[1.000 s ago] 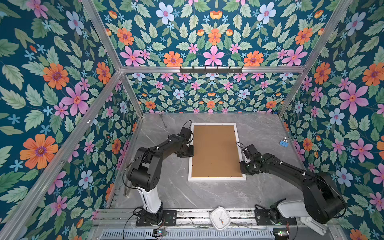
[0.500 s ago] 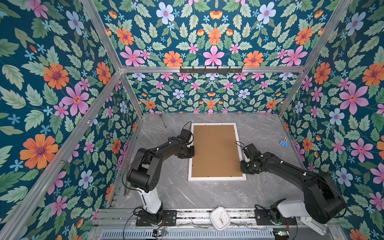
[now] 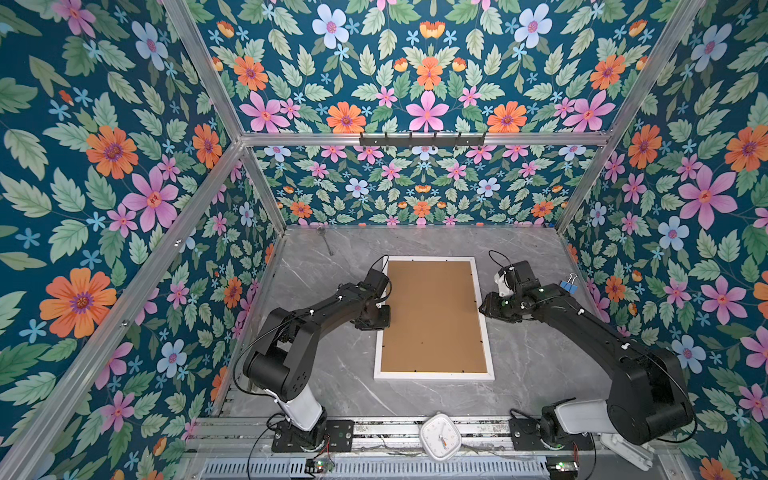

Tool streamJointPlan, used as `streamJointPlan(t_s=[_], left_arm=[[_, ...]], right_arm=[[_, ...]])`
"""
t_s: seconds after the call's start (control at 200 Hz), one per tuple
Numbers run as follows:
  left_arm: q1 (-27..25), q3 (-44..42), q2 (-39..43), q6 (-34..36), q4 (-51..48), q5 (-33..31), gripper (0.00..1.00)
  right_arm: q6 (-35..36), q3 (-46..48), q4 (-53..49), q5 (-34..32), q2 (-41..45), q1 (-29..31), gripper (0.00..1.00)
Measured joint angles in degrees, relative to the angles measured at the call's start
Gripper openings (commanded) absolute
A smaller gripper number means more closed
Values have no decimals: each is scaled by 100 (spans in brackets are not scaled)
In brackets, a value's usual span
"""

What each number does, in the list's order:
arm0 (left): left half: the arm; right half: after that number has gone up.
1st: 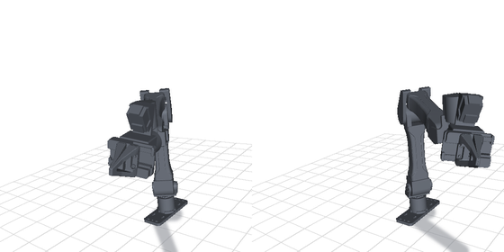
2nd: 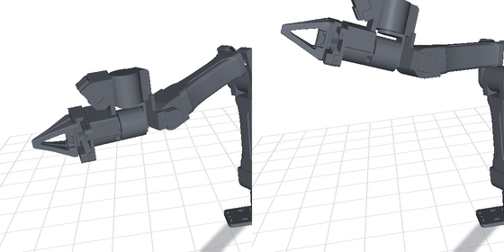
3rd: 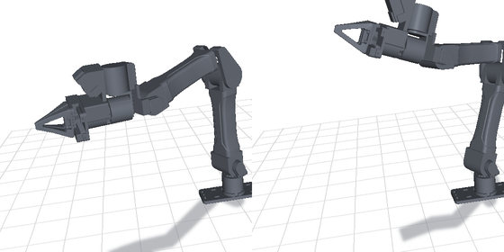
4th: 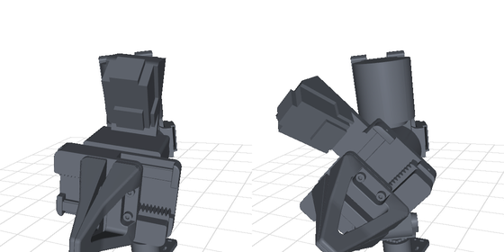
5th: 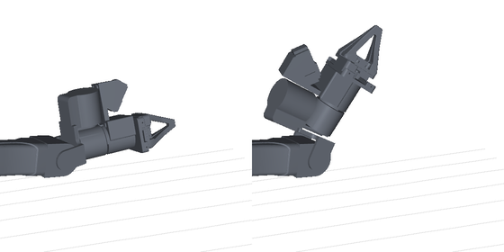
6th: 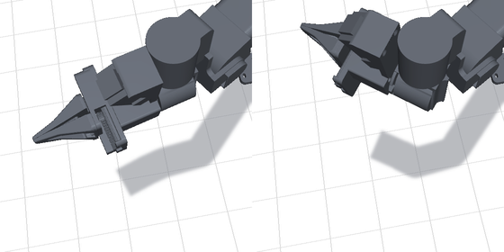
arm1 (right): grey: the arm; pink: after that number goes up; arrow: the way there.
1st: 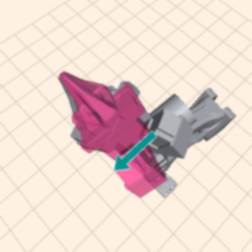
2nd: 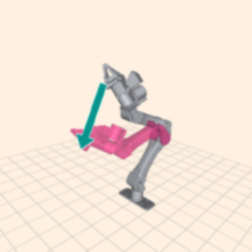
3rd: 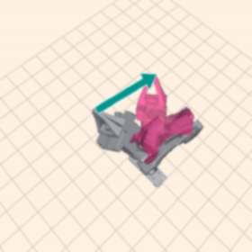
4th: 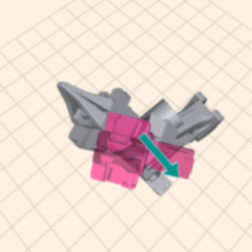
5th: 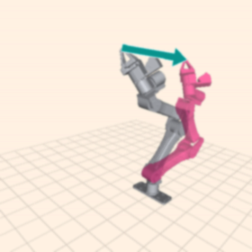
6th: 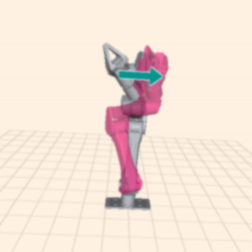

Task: Put the photo into the frame
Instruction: 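Lift the right gripper and move it to the frame's far edge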

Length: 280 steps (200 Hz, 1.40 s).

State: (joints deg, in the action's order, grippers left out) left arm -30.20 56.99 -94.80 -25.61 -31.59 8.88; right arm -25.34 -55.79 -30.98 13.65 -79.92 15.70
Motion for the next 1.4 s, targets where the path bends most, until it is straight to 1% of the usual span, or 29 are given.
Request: streamJointPlan(t_s=[0.165,0.4,0.56,0.68,0.815,1.075,1.255,1.4], left_arm=[[-168,-197,177,-190,-9,-2,8],[-212,-317,254,-297,96,-7,9],[-216,-317,247,-306,101,-17,10],[-223,-315,238,-321,109,-22,10],[-225,-306,232,-343,111,-28,10],[-225,-251,203,-365,57,-35,10],[-232,-212,164,-365,22,-28,10],[-232,-210,168,-365,11,-42,10]], right_arm=[[0,-496,254,428,-452,-68,51],[-2,-1259,688,898,-1335,-214,53],[-11,-1718,1128,1353,-2166,-435,55],[-173,-2063,1528,1810,-2734,-603,56],[-389,-2549,1956,2223,-3340,-640,57],[-599,-3628,2221,2610,-4288,-645,59],[-601,-4498,2138,2693,-4898,-645,60],[-601,-4946,1943,2798,-5307,-645,60]])
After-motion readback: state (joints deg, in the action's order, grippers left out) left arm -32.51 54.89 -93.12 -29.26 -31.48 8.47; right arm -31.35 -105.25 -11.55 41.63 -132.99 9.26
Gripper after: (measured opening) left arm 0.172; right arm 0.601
